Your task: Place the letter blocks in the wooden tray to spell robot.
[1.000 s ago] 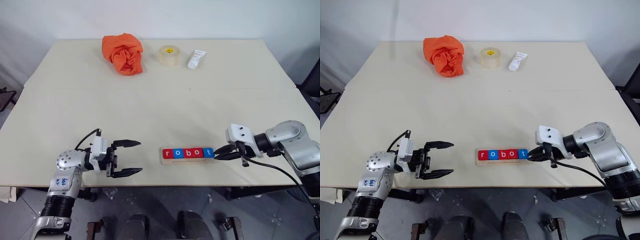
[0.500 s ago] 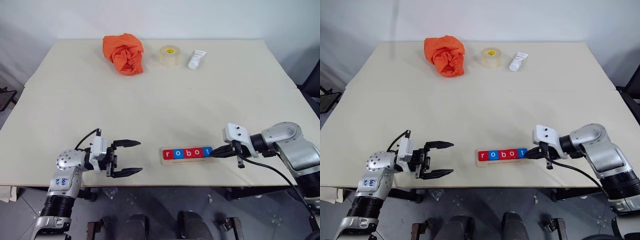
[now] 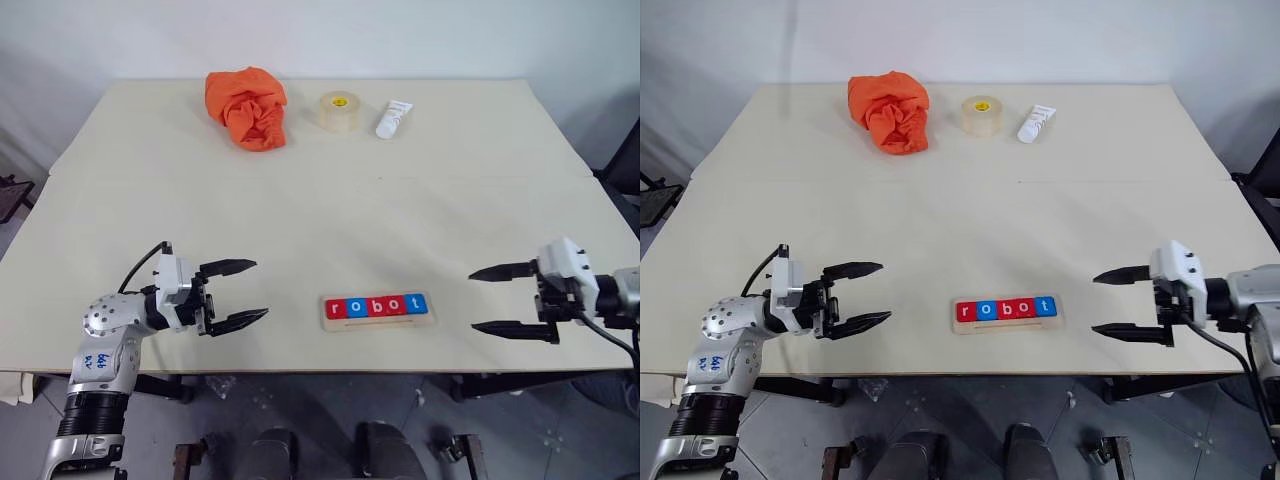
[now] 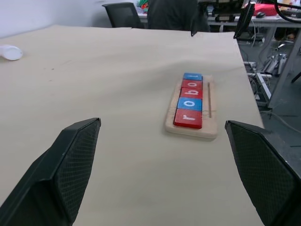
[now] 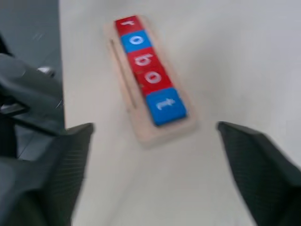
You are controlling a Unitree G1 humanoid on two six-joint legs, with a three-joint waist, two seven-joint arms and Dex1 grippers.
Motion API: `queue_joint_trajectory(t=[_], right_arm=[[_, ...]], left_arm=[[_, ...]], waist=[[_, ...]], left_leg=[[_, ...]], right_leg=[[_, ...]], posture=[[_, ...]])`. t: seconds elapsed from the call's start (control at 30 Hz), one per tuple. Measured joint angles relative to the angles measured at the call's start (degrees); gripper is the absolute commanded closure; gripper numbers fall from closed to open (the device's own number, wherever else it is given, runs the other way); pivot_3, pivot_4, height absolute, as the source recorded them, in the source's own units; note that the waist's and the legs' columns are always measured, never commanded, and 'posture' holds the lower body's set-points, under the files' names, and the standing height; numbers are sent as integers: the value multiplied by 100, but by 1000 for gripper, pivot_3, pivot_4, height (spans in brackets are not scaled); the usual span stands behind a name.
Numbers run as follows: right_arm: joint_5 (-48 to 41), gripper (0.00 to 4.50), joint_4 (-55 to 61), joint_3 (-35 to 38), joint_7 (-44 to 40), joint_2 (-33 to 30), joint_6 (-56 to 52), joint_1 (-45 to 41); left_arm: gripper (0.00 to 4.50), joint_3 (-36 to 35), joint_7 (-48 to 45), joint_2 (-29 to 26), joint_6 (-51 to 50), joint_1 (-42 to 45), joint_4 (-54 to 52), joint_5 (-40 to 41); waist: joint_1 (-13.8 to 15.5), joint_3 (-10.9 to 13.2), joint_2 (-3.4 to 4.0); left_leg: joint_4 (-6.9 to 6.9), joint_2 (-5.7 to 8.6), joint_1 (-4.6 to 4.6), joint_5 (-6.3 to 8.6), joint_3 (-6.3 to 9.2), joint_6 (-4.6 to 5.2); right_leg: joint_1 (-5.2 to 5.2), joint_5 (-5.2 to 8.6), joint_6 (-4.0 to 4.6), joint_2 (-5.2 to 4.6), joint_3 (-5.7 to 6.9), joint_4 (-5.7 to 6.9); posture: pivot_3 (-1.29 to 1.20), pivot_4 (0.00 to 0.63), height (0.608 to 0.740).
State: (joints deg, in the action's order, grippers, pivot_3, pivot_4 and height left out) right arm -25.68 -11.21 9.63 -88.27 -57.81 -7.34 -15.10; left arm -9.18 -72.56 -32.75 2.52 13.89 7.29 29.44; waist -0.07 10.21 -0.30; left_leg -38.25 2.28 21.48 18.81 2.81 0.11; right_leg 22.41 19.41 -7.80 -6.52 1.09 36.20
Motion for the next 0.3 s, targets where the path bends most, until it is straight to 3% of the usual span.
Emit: queue_joint_trajectory(t=[0.3], right_arm=[[-983, 53, -675, -36, -47, -454, 492, 395]], left_arm=[[0, -333, -273, -216, -144, -93, 116, 237]], waist=[[0, 0, 0]], left_leg=[[-6, -4, -8, 0, -5, 0]], right_leg=[[-9, -2, 3, -1, 0, -2]], posture=[[0, 150, 740]])
